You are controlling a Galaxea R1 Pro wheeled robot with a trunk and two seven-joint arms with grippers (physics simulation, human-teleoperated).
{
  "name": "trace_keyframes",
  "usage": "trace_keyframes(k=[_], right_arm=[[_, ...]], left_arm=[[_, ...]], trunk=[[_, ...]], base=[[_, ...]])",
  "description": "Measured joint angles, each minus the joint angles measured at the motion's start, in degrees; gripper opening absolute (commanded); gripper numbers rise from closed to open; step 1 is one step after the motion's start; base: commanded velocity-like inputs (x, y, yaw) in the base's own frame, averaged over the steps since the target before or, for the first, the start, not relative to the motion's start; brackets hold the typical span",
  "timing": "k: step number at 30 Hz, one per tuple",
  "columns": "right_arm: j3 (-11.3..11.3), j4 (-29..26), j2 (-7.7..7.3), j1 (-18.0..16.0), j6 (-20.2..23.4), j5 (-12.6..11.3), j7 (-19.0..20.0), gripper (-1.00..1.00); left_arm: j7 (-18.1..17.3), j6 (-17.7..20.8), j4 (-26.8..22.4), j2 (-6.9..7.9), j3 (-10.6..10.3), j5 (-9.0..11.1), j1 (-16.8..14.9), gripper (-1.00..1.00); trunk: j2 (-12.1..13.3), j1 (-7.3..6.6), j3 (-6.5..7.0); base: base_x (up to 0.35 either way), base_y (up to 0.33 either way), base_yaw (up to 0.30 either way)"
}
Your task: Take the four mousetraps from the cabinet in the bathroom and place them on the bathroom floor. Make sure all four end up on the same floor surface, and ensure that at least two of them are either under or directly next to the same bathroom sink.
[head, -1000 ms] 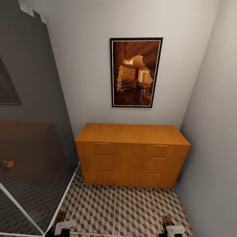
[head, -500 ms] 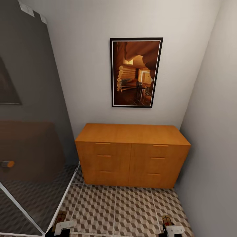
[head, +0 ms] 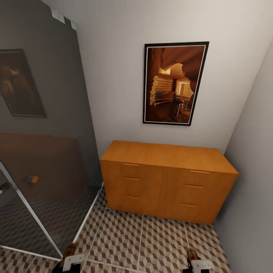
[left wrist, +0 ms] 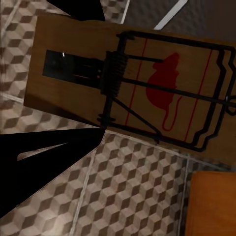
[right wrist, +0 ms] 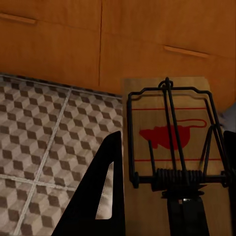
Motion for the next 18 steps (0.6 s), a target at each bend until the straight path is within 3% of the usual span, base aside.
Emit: trace_keyframes(k=[18], right_arm=[[0.0, 0.0, 0.0, 0.01, 0.01, 0.0, 0.02, -1.0]], left_arm=[[0.0, 0.0, 0.01, -0.02, 0.0, 0.01, 0.0, -1.0]], trunk=[[0.0, 0.0, 0.0]], base=[[0.0, 0.0, 0.272]])
